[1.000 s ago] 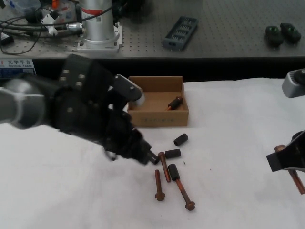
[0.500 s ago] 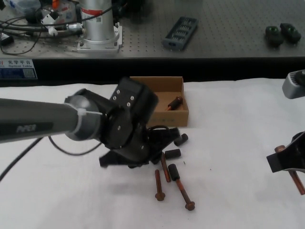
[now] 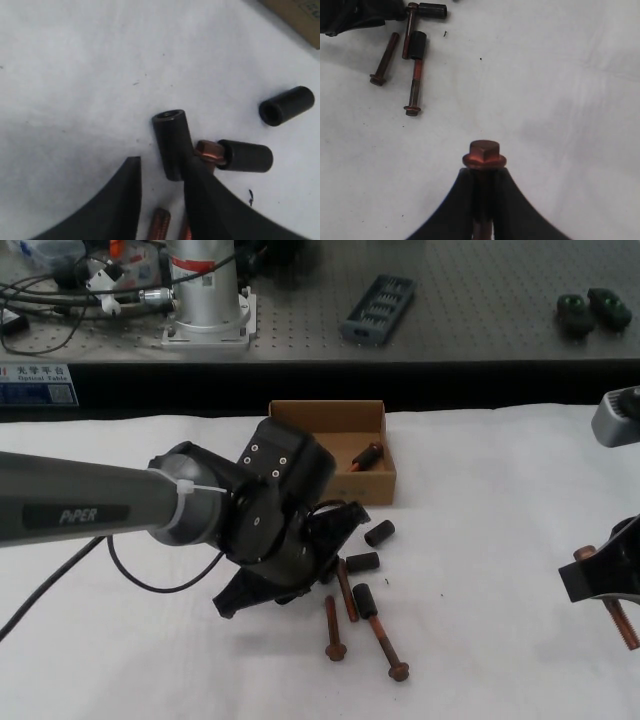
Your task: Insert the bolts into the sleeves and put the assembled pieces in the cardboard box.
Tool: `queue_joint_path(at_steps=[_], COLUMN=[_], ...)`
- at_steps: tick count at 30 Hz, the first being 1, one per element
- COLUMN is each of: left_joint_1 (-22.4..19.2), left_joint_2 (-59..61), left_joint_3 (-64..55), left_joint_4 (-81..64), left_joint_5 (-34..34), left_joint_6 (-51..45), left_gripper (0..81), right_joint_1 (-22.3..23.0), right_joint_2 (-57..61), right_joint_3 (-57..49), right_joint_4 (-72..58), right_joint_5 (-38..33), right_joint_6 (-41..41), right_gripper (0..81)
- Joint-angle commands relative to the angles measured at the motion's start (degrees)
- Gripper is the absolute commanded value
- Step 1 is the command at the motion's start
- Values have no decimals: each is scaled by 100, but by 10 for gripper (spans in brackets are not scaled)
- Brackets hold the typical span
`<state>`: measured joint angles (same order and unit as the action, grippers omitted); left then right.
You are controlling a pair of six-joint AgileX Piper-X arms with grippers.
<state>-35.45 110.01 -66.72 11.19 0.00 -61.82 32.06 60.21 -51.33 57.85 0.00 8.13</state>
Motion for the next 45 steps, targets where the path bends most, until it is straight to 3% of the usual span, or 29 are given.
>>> queue_joint_path(at_steps=[1, 34, 42, 45], left_joint_1=[-10, 7, 7, 7], left_joint_2=[23, 399, 397, 397], left_joint_3=[-55, -55, -55, -55], left_joint_4=[-176, -420, -177, -78], left_joint_5=[-129, -230, -182, -171], left_joint_6=[-125, -1066, -1421, -1421], left_gripper=[223, 223, 111, 104], right_joint_1=[-23, -23, -23, -23], right_joint_2=[-57, -57, -57, -57], right_joint_3=[7, 7, 7, 7], right_joint_4=[-33, -33, -33, -33], right_joint_5=[-105, -75, -56, -56], right_joint_6=[-45, -281, -298, -298], right_gripper=[29, 29, 29, 29])
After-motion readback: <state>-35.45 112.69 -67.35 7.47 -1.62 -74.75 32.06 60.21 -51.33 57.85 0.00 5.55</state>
